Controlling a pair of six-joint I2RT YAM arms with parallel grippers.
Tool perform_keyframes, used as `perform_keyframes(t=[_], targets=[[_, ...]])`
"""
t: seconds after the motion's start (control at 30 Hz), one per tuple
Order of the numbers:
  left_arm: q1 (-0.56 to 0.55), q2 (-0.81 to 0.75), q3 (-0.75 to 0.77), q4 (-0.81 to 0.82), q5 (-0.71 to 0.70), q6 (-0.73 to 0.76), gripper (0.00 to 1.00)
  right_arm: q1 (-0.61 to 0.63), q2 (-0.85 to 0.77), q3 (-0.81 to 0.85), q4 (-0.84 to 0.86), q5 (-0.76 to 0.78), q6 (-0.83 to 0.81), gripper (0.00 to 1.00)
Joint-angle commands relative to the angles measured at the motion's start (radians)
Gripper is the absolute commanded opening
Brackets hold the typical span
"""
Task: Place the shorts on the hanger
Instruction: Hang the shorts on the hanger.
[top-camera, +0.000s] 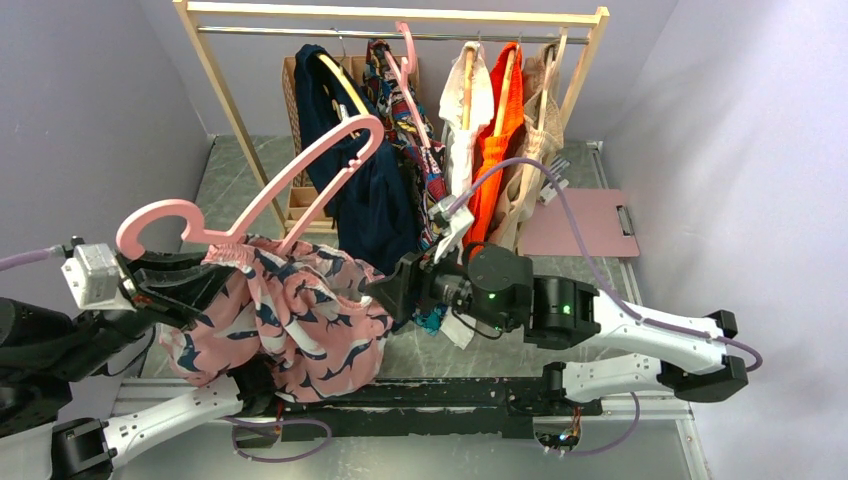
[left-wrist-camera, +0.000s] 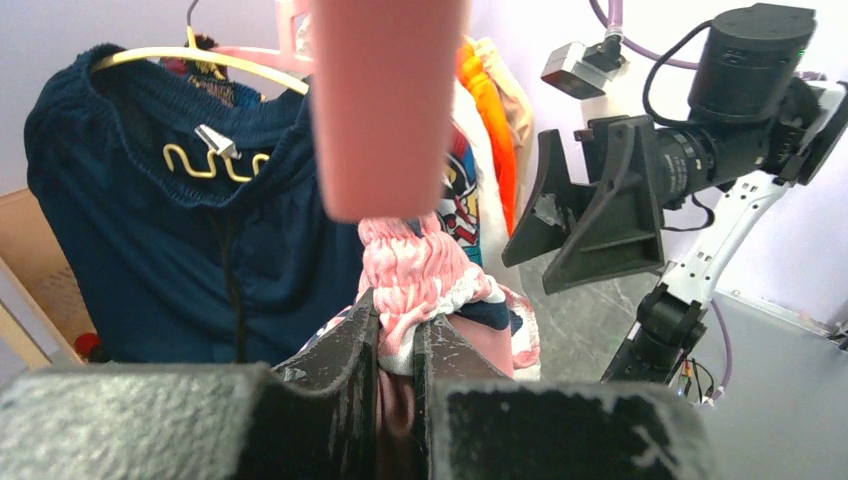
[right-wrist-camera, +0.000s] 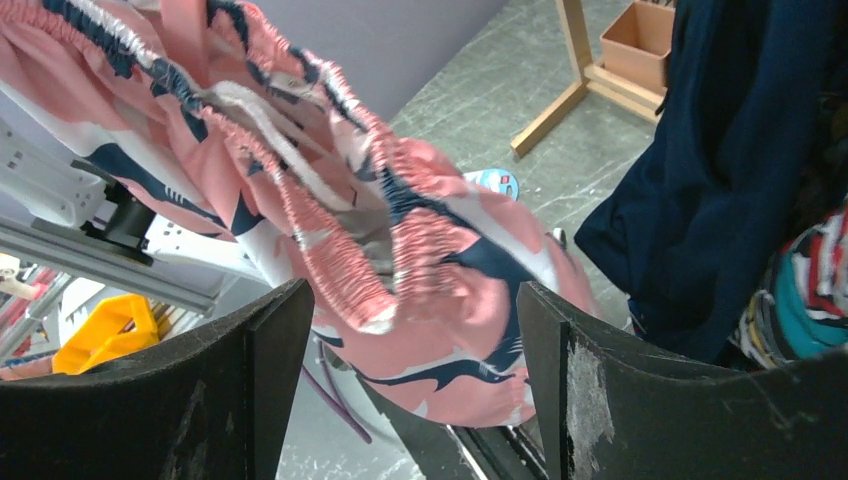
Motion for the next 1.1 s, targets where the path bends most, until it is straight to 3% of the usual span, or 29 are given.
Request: perform_keyframes(t=[0.0,0.1,0.37,0.53,0.73,0.8,0.9,1.07], targets=[[0.003,-0.018,-0.04,0.094,-0.067,-0.018,0.07,0.047,0.06,0.035,-0.038,0.109,0.074,0.77],[0.003,-0.023,-0.056,0.106,-0.069,-0.021,0.07,0.059,0.107,0.07,-0.067,0.144,0.101,0.72],[0.001,-0.042,-0.051,0.103,-0.068,-0.028,0.07,0.063,0.161,0.09,-0.13,0.226,0.161,0.46],[0.002,-0.053,-0.053,0.106,-0.069,-0.034,0.07,0.062,0.187,0.096,-0.135,0.232,0.176,0.39],[0.004,-0.054,-0.062,0.105,-0.059,-0.04,0.07,0.063,0.205,0.104,-0.081,0.246,0.178,0.38],[0.004,-0.051,-0.062,0.103,-0.061,-0.043,0.07,0.062,0.222,0.121,-0.085,0.254,0.177,0.3],[0.004,-0.05,-0.05,0.085,-0.07,-0.044,0.07,0.061,0.225,0.156,-0.136,0.319,0.159,0.0],[0.004,-0.056,-0.011,0.044,-0.009,-0.05,0.07,0.046,0.191,0.211,-0.256,0.432,0.079,0.0]])
